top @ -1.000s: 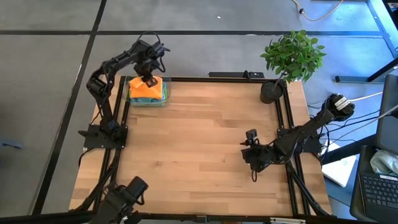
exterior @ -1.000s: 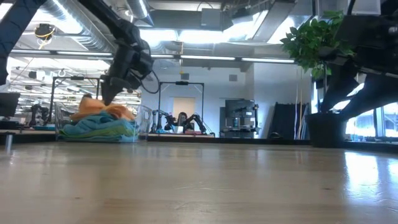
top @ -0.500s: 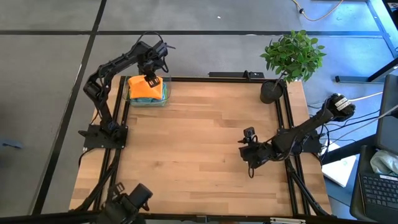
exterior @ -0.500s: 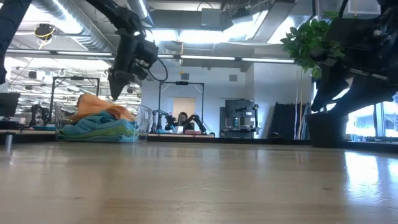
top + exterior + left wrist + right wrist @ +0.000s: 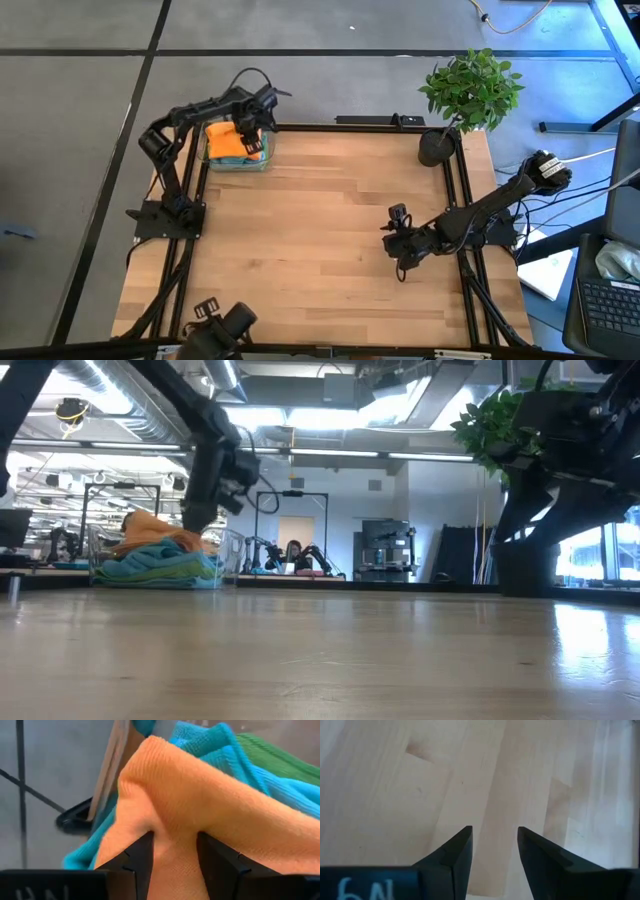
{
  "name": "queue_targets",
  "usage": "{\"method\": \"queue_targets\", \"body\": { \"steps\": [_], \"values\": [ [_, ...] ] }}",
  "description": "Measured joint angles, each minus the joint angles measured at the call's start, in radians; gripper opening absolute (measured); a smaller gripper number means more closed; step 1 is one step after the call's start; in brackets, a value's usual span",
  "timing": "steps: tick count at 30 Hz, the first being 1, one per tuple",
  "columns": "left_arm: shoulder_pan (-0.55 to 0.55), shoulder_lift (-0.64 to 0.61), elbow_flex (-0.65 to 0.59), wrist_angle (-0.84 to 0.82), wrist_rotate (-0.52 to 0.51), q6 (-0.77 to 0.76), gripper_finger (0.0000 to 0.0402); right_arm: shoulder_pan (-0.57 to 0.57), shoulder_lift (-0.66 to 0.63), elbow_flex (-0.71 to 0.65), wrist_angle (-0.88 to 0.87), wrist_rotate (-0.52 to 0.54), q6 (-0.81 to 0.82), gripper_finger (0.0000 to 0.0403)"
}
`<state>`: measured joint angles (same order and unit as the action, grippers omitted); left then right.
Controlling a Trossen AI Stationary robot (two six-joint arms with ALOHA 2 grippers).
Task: Fold microfiber towels
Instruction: Stack the orange microfiber cloth on top of the blue microfiber cloth in the transparent bin
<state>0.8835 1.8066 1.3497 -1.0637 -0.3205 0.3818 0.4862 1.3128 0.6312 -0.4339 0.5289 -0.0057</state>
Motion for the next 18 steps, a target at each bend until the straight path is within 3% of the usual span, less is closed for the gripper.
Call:
{"method": "queue_targets", "body": {
  "steps": [8, 12, 18],
  "values": [
    [-0.019, 0.001, -0.129, 0.265, 0.159, 0.050, 0.0140, -0.035, 0.000, 0.000, 0.023, 0.000, -0.033, 0.0158],
    [-0.044, 0.000, -0.122, 0.275, 0.165, 0.066, 0.0140, -0.066, 0.000, 0.000, 0.042, -0.020, -0.033, 0.0158],
    [-0.067, -0.030, -0.081, 0.184, 0.082, 0.044, 0.0140, -0.092, 0.000, -0.055, 0.141, -0.087, -0.062, 0.0158]
  ]
}}
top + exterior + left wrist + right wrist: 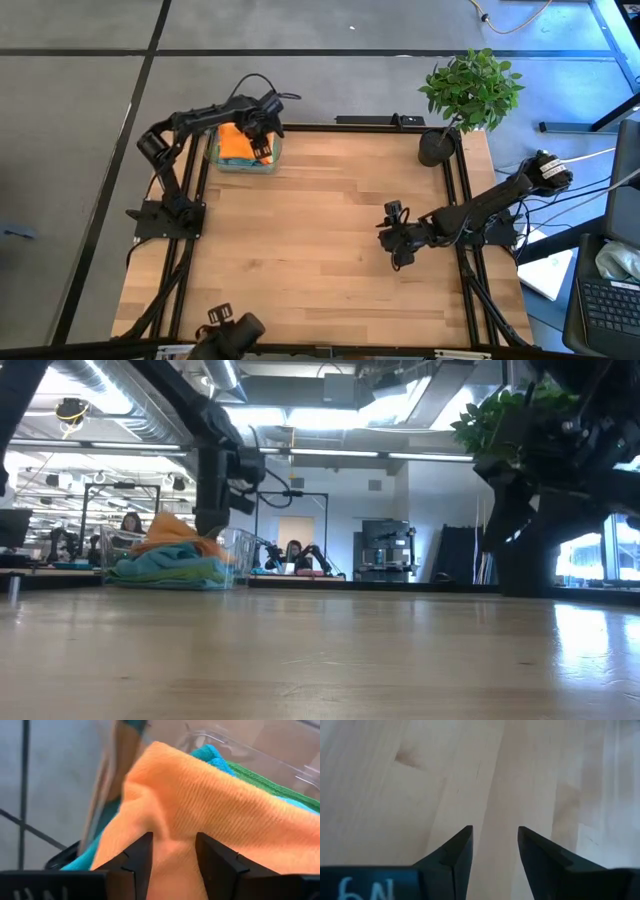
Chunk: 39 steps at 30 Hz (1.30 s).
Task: Fold microfiber towels
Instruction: Stack the orange microfiber cloth on top of the blue microfiber cloth in the transparent bin
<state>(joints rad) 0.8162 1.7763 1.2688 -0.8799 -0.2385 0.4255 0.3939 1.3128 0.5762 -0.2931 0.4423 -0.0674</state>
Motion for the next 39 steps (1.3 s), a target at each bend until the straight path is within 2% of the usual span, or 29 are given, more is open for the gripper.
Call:
{"method": "queue_targets", "body": {
  "steps": [7, 14, 19, 23, 25, 30, 34, 37, 39],
  "values": [
    [-0.012, -0.139, 0.006, -0.061, -0.038, -0.027, 0.0140, -0.005, 0.000, -0.049, 0.077, 0.000, -0.023, 0.0158],
    [0.068, -0.167, -0.013, -0.125, -0.075, -0.025, 0.0140, -0.005, 0.000, -0.086, 0.160, -0.001, -0.042, 0.0158],
    [0.127, -0.159, -0.073, -0.120, -0.158, -0.021, 0.0140, -0.005, 0.000, -0.118, 0.176, -0.001, -0.030, 0.0158],
    [0.164, -0.159, -0.129, -0.088, -0.283, -0.013, 0.0140, -0.005, 0.000, -0.139, 0.207, -0.001, -0.024, 0.0158],
    [0.177, -0.159, -0.152, -0.075, -0.308, 0.001, 0.0140, -0.005, 0.000, -0.147, 0.229, -0.002, -0.029, 0.0158],
    [0.186, -0.159, -0.223, 0.026, -0.201, 0.009, 0.0140, -0.005, 0.000, -0.157, 0.289, -0.004, -0.052, 0.0158],
    [0.156, -0.159, -0.294, 0.135, -0.144, 0.011, 0.0140, -0.005, 0.000, -0.157, 0.305, -0.045, -0.072, 0.0158],
    [0.123, -0.159, -0.333, 0.181, -0.138, 0.006, 0.0140, -0.005, 0.000, -0.157, 0.308, -0.054, -0.073, 0.0158],
    [0.092, -0.159, -0.332, 0.131, -0.180, 0.000, 0.0140, -0.005, 0.000, -0.157, 0.315, -0.053, -0.076, 0.0158]
  ]
}}
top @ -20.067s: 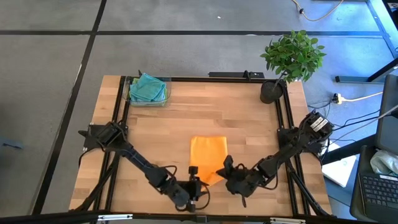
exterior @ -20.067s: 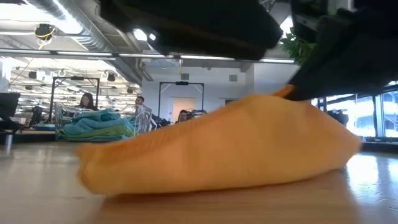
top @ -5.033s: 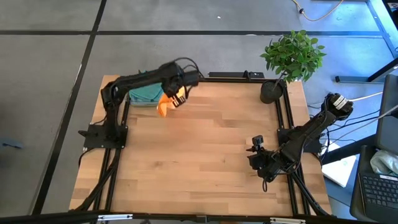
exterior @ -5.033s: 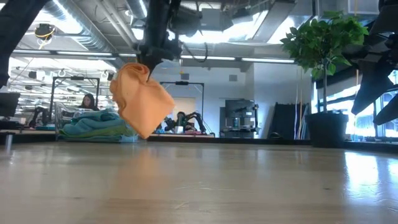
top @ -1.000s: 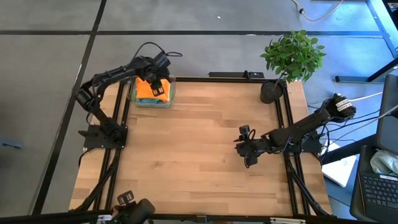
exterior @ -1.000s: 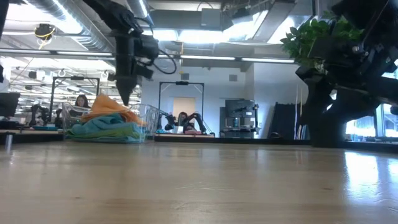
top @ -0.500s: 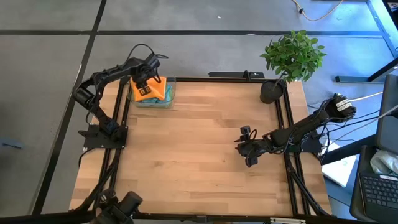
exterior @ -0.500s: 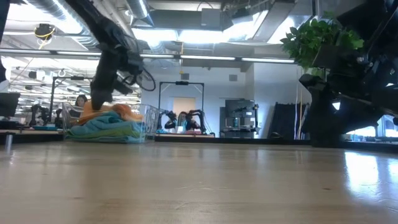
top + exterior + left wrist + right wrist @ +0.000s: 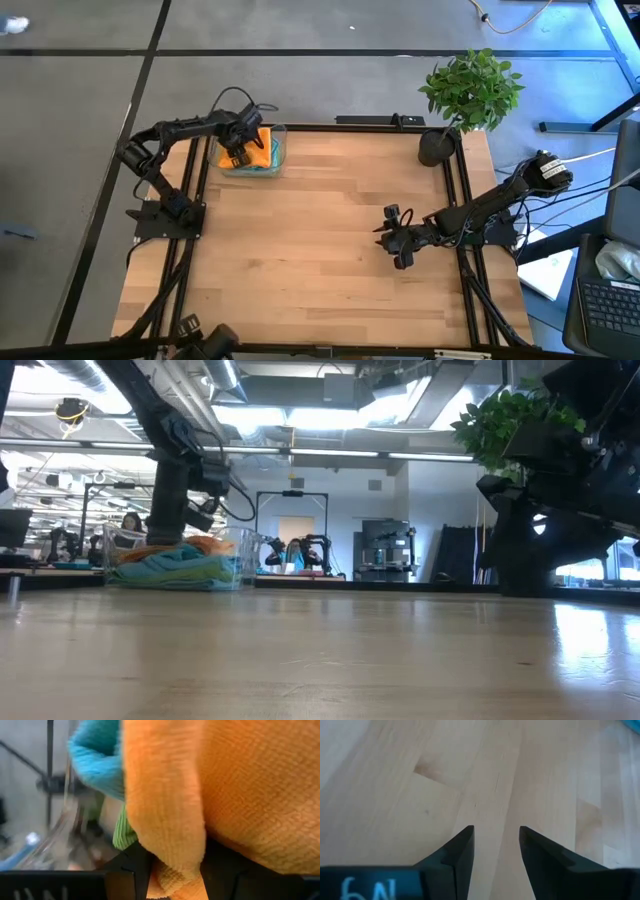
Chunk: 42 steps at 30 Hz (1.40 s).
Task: Fold microfiber towels
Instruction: Stack the orange microfiber cloth on top of the blue microfiber cloth in the transparent bin
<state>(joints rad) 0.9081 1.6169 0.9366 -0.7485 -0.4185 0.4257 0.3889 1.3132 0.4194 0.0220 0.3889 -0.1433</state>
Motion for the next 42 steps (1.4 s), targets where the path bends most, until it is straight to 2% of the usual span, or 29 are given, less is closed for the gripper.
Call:
{"method": "queue_targets", "body": {
  "steps": [4, 8, 12, 20, 24, 29, 35, 42],
  "values": [
    [-0.070, -0.020, 0.058, -0.192, -0.093, -0.059, 0.0140, 0.000, 0.000, 0.000, 0.047, 0.000, -0.045, 0.0158],
    [-0.139, -0.072, 0.133, -0.232, -0.097, -0.101, 0.0140, -0.007, 0.000, 0.000, 0.128, 0.000, -0.077, 0.0158],
    [-0.191, -0.129, 0.181, -0.219, -0.043, -0.133, 0.0140, -0.008, 0.000, 0.000, 0.134, 0.000, -0.075, 0.0158],
    [-0.246, -0.171, 0.170, -0.240, 0.153, -0.232, 0.0140, -0.007, 0.000, 0.000, 0.114, -0.002, -0.042, 0.0158],
    [-0.256, -0.129, 0.121, -0.212, 0.149, -0.234, 0.0140, -0.007, 0.000, 0.000, 0.113, -0.026, -0.044, 0.0158],
    [-0.249, -0.061, 0.039, -0.190, 0.212, -0.235, 0.0140, -0.007, 0.000, 0.000, 0.080, -0.027, -0.019, 0.0158],
    [-0.264, -0.051, 0.056, -0.223, 0.188, -0.235, 0.0140, -0.007, 0.000, 0.000, 0.065, -0.027, -0.018, 0.0158],
    [-0.249, -0.135, 0.175, -0.290, 0.009, -0.144, 0.0141, -0.007, 0.000, 0.000, 0.069, -0.026, -0.019, 0.0158]
  ]
}}
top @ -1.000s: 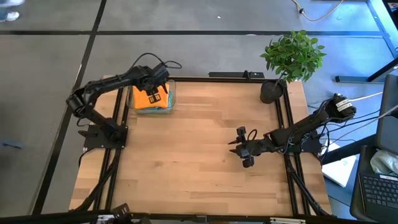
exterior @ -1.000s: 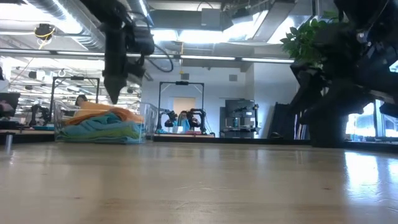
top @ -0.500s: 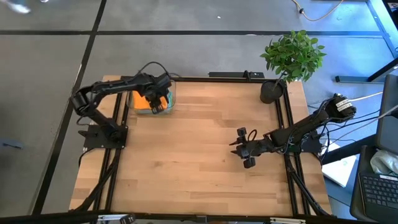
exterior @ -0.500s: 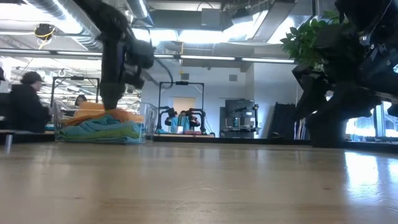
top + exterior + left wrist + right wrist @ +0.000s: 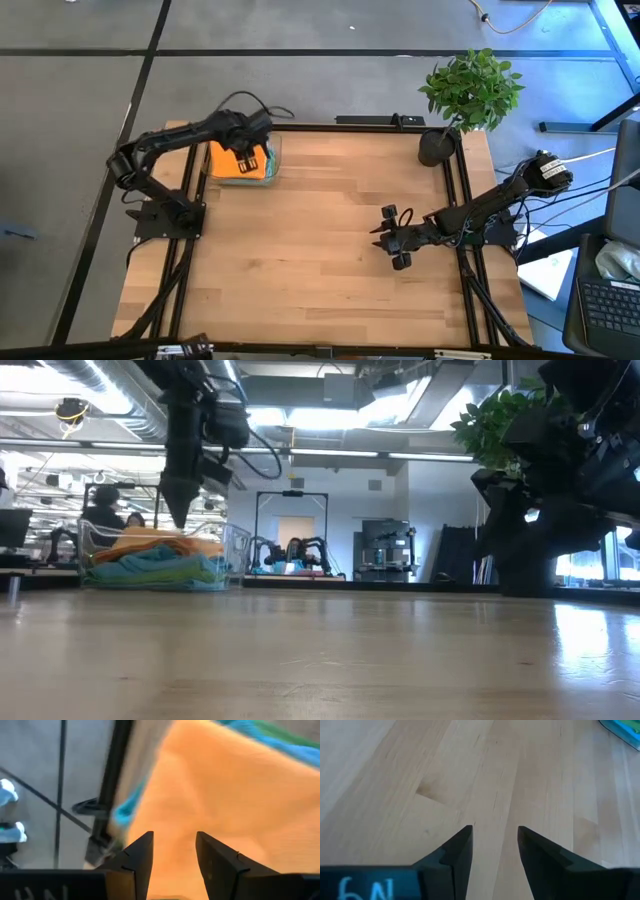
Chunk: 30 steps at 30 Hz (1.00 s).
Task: Fold microfiber towels
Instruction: Stack the orange microfiber cloth on top of the blue microfiber cloth in the transparent bin
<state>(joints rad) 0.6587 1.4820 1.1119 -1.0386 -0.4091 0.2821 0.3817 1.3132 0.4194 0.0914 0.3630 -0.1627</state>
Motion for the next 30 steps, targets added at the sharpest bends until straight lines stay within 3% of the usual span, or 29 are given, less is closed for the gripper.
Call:
{"method": "queue_targets", "body": {
  "steps": [6, 11, 14, 18, 24, 30],
  "values": [
    [0.152, -0.023, 0.000, 0.006, 0.001, 0.016, 0.0141, 0.000, 0.000, 0.000, 0.005, 0.001, 0.001, 0.0158],
    [0.245, 0.039, 0.000, 0.093, 0.059, 0.007, 0.0141, 0.000, 0.000, 0.000, 0.007, 0.001, 0.002, 0.0158],
    [0.255, 0.103, 0.000, 0.100, 0.050, 0.008, 0.0141, 0.000, 0.000, 0.000, -0.004, 0.001, 0.018, 0.0158],
    [0.254, 0.164, 0.003, 0.114, -0.035, 0.009, 0.0141, 0.000, 0.000, 0.000, -0.013, 0.001, 0.023, 0.0158],
    [0.255, 0.180, 0.002, 0.175, -0.081, -0.029, 0.0141, 0.000, 0.000, 0.000, -0.013, 0.002, 0.023, 0.0158],
    [0.195, 0.151, 0.073, 0.010, -0.090, -0.111, 0.0141, 0.000, 0.000, 0.000, -0.013, 0.002, 0.028, 0.0158]
  ]
}}
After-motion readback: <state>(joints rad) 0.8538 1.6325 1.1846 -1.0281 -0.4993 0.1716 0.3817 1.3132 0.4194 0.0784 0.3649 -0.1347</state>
